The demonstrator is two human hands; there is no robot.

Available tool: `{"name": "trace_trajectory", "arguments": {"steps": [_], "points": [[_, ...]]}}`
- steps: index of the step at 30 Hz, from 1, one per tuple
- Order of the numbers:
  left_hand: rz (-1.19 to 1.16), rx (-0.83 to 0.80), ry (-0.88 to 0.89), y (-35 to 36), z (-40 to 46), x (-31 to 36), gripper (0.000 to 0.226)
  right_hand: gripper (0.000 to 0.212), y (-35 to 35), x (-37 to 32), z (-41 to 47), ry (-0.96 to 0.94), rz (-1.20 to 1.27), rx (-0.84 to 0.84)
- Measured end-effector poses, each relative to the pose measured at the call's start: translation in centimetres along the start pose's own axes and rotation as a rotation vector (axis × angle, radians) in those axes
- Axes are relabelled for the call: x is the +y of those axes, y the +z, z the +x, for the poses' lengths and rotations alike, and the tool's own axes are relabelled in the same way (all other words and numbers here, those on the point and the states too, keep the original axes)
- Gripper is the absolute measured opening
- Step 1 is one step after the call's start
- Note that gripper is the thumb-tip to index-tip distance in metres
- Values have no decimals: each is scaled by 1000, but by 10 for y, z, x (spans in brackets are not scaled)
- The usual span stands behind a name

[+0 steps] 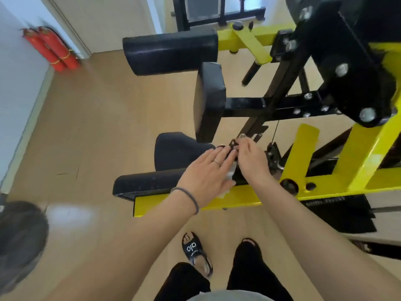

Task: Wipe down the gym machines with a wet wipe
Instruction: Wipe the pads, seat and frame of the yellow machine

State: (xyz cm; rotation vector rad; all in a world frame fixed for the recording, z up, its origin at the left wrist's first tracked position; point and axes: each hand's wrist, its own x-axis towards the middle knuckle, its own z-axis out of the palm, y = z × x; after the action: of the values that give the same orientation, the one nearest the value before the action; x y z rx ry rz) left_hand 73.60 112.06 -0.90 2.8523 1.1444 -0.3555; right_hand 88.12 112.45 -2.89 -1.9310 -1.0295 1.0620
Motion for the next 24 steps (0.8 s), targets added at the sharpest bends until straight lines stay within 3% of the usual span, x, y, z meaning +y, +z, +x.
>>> {"name": "trace_trajectory", "arguments": {"steps": [5, 14, 20, 24], "points": [[-134, -15, 0, 6, 18, 2, 69, 55, 11, 17, -3, 239, 123, 34], [-79, -149, -137, 15, -36, -50, 66, 62, 12, 25, 0, 203, 132, 16], [-85, 9, -44, 8, 29, 20, 67, 62, 7, 24, 3, 231, 195, -19], [-71, 15, 15, 5, 30, 21, 78, 64, 2, 28, 8, 247, 222, -30]]}}
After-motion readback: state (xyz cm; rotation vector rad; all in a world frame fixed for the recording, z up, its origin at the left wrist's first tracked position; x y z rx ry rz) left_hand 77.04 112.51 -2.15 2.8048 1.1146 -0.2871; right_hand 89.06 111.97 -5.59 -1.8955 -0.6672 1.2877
